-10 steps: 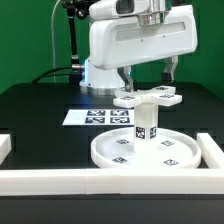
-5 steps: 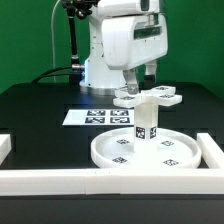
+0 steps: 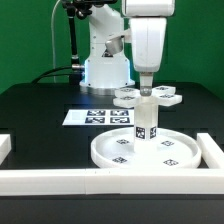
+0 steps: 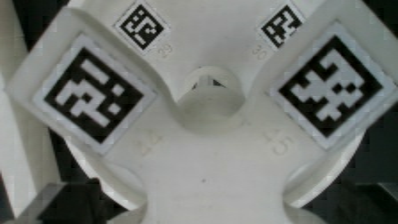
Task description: Assemble round table
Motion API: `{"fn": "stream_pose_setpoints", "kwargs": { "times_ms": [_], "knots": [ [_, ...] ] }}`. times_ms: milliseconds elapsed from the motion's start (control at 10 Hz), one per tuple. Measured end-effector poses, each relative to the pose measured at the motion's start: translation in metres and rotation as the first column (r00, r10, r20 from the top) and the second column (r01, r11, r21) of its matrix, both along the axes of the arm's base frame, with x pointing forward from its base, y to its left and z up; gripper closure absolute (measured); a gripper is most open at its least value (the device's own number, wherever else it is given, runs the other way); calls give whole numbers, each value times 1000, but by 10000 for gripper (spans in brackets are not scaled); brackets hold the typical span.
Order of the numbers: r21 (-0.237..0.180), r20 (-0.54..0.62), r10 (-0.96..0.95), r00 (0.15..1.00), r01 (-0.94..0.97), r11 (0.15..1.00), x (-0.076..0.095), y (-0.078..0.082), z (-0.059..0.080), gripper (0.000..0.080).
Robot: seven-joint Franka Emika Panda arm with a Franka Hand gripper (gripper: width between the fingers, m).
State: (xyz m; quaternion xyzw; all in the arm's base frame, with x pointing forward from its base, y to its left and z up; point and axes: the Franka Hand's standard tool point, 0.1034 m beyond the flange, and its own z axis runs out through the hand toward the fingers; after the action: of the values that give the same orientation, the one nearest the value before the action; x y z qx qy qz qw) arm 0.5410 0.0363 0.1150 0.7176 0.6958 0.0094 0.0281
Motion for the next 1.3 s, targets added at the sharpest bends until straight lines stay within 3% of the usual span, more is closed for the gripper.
{"fn": "stream_pose_setpoints", "kwargs": {
  "times_ms": [400,500,600,1100,1300],
  "knots": [
    [-15,-18,-6,1000,6,1000,-4,-1,-11,150],
    [-15,-19,-19,1000,19,1000,-4,1,-12,279],
    [-14,-18,-22,1000,22,1000,-3,2,-12,353],
    [-12,-15,-78,997,78,997,-2,1,-12,353],
    [13,-16,-331,943,332,943,-5,-2,-12,352]
  ]
}}
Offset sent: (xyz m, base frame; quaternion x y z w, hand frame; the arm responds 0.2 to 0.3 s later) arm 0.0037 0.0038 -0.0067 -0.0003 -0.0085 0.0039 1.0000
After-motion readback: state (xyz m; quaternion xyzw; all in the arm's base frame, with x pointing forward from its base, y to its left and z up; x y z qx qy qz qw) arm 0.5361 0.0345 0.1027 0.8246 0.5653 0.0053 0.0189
